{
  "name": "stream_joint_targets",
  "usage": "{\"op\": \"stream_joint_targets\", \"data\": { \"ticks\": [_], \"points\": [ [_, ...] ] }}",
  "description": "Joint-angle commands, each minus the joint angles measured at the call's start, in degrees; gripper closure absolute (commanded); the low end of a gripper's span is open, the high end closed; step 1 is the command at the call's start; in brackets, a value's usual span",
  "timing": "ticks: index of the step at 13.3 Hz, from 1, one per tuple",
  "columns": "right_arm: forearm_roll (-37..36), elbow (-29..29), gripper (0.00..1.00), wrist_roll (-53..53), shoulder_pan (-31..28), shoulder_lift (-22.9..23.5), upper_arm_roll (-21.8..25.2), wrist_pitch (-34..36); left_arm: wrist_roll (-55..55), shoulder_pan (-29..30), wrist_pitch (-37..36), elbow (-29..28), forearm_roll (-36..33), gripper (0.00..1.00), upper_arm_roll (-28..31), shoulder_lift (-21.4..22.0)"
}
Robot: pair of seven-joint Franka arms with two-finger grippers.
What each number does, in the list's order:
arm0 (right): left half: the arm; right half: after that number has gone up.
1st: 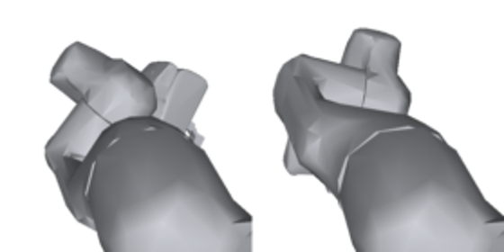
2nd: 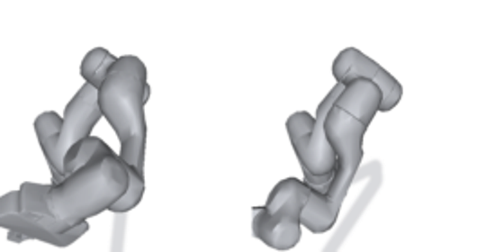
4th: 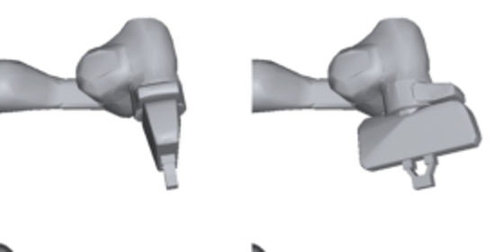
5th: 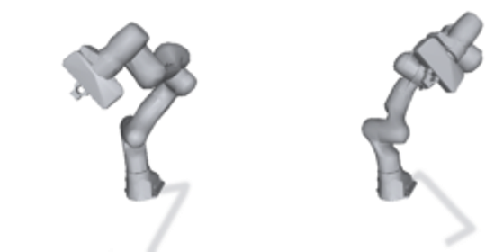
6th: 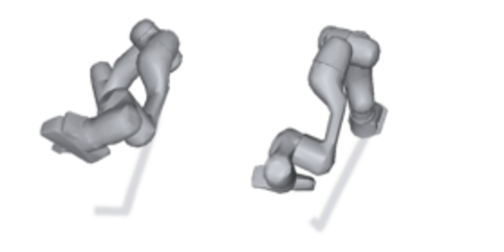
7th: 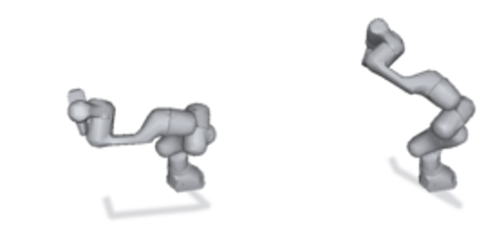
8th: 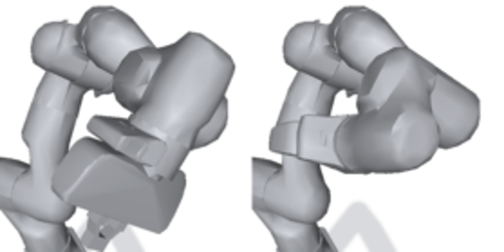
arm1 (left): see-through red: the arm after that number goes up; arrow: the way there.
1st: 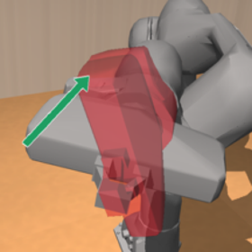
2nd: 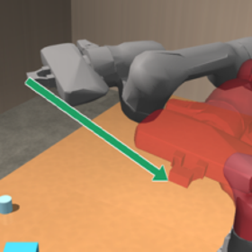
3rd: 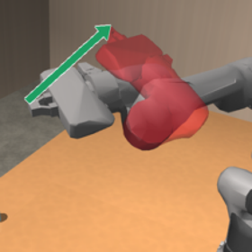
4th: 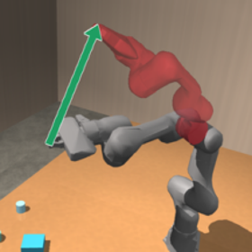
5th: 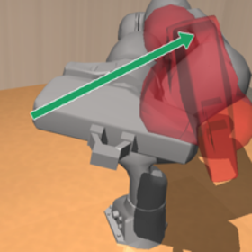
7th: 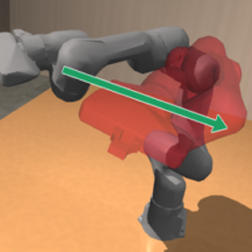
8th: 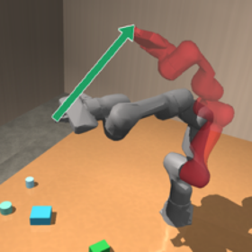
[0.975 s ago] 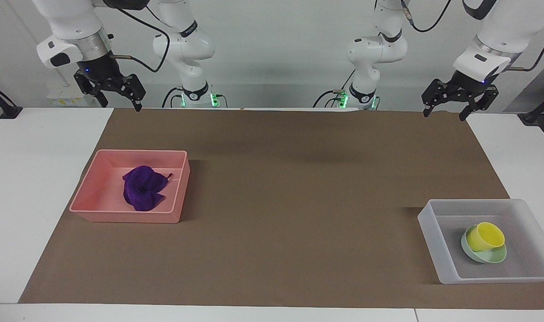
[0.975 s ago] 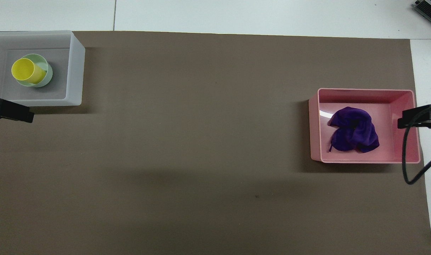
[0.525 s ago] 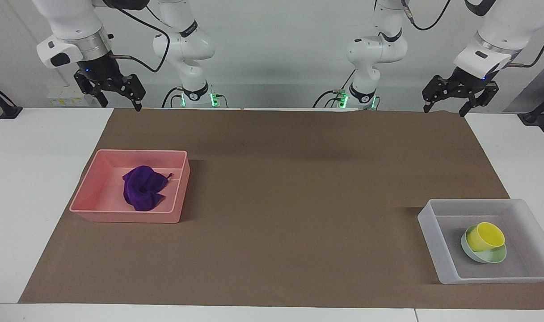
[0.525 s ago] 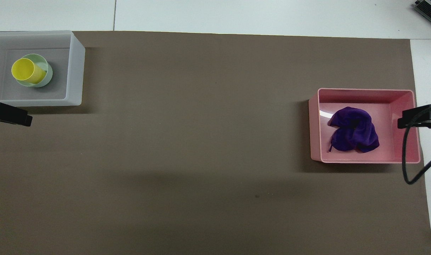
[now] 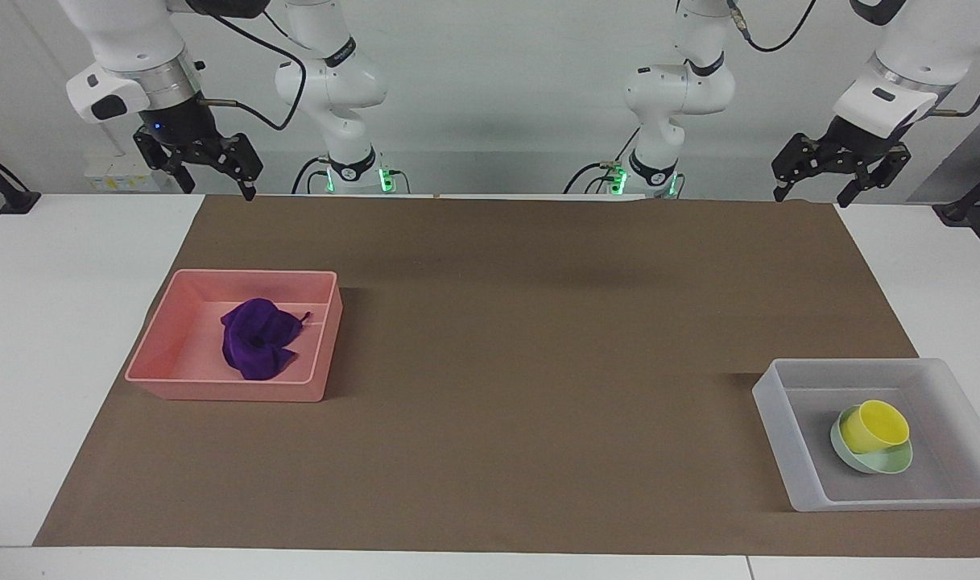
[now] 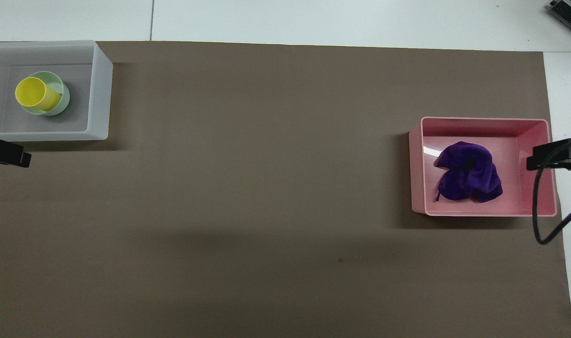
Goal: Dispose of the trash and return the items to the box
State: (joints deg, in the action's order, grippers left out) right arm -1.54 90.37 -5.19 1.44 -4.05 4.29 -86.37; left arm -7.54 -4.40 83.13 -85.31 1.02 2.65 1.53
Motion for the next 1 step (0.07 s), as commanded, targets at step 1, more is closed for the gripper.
{"op": "stream_joint_targets", "data": {
  "ticks": [1],
  "points": [
    [-0.2, 1.1, 0.0, -0.8, 0.1, -1.0, -0.1, -0.7, 0.1, -1.5, -0.3, -2.1, -0.1, 0.0, 1.2, 1.9]
  ]
}}
